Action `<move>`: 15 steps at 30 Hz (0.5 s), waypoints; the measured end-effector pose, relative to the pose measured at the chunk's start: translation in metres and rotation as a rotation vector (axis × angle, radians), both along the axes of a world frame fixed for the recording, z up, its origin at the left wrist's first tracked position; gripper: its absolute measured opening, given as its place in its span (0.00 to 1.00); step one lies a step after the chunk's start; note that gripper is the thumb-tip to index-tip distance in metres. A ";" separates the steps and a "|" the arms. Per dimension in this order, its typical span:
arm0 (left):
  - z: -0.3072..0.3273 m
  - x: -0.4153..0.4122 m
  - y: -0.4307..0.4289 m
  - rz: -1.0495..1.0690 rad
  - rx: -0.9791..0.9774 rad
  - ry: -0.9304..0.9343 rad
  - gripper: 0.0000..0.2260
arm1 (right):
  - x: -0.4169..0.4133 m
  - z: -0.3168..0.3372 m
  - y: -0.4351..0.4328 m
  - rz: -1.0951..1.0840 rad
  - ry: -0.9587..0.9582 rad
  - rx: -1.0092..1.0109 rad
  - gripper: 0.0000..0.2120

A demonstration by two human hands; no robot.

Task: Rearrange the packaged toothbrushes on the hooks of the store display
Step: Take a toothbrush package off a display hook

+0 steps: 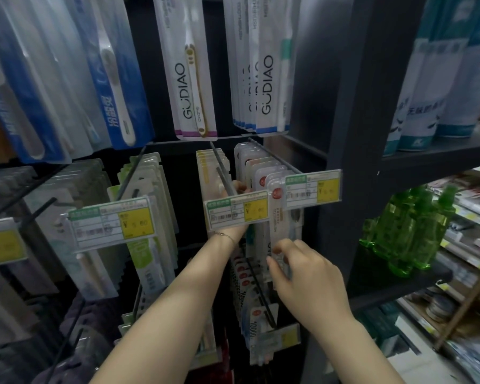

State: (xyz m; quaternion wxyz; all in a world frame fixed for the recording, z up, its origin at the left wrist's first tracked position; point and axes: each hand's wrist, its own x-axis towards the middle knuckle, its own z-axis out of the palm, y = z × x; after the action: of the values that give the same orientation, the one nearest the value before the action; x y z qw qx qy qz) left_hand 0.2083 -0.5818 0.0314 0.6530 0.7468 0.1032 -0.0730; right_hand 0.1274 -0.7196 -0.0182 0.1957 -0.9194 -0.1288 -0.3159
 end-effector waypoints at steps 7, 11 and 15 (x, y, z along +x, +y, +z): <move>-0.004 0.011 0.000 0.043 -0.014 -0.078 0.20 | -0.001 0.002 0.001 0.011 0.042 0.027 0.05; -0.004 0.015 0.000 0.059 -0.073 -0.061 0.24 | -0.001 0.002 0.003 0.012 0.044 0.029 0.05; -0.010 0.014 0.007 0.073 -0.054 -0.003 0.20 | -0.001 0.000 0.005 0.022 0.045 0.032 0.05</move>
State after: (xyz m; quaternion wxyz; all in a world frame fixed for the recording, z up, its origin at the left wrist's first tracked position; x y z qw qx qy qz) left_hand 0.2225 -0.5753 0.0217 0.6753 0.7246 0.1276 -0.0507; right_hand 0.1265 -0.7151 -0.0185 0.2166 -0.9215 -0.1297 -0.2951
